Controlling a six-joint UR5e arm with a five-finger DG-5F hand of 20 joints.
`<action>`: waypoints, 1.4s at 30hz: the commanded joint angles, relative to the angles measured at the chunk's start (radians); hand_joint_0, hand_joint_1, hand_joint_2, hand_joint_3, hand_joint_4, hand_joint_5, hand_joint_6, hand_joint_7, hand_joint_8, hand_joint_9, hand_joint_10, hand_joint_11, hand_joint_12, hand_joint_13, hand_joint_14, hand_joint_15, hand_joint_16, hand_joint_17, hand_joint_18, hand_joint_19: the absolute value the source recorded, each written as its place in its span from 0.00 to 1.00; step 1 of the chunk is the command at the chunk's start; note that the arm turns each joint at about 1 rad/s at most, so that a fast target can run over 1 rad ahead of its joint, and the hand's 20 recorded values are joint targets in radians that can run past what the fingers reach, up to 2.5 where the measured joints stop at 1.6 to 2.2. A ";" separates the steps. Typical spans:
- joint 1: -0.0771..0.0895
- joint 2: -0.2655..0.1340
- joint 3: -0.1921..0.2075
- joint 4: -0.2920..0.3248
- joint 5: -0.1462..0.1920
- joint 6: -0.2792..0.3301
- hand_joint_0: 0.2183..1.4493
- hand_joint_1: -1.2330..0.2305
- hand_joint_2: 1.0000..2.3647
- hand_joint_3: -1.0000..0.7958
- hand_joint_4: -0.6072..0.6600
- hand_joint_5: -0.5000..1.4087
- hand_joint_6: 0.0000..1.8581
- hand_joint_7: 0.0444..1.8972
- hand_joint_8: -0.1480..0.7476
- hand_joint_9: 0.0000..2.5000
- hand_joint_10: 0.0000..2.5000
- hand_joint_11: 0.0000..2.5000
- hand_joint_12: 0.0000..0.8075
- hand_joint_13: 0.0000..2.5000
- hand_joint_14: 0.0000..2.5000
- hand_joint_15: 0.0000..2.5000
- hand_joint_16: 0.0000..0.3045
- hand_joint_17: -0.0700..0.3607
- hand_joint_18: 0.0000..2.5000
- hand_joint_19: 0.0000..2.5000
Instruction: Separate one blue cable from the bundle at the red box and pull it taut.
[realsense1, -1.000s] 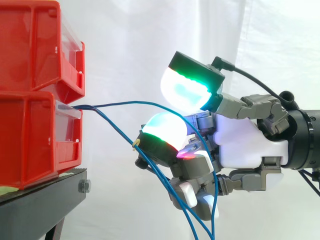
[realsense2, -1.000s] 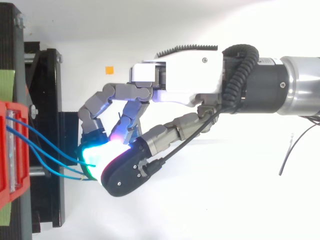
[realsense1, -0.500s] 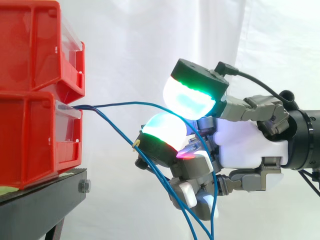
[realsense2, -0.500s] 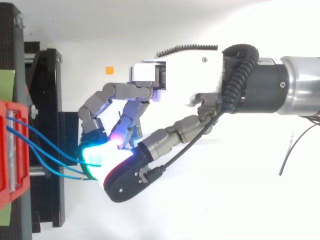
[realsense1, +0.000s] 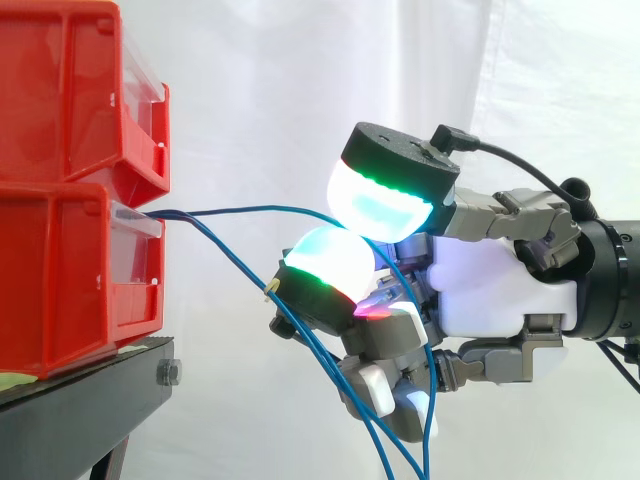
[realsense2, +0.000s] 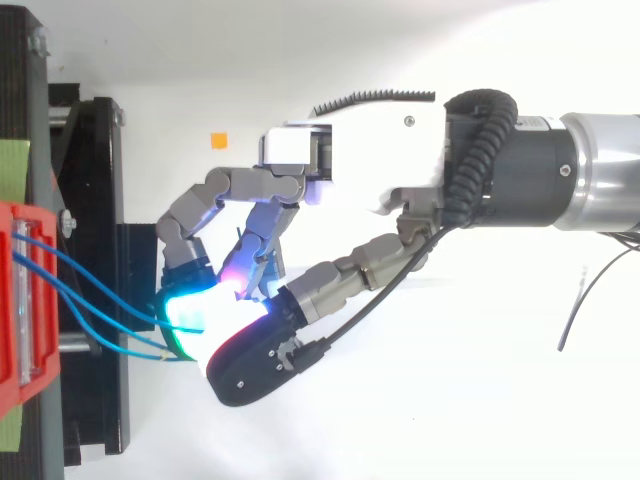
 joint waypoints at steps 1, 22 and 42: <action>-0.003 0.000 -0.001 0.000 0.000 0.002 0.30 0.32 0.02 0.53 0.46 0.20 0.48 0.66 0.54 0.42 0.00 0.46 0.47 0.39 0.01 0.31 0.16 0.41 0.38 0.36; -0.006 0.069 -0.133 0.018 -0.003 0.026 0.31 0.34 0.01 0.51 0.49 0.19 0.48 0.63 0.51 0.43 0.03 0.57 0.42 0.38 0.01 0.32 0.13 0.38 0.35 0.32; 0.001 0.152 -0.294 0.103 0.049 0.071 0.31 0.35 0.02 0.50 0.49 0.19 0.48 0.62 0.47 0.37 0.42 0.55 0.38 0.37 0.01 0.39 0.11 0.34 0.31 0.29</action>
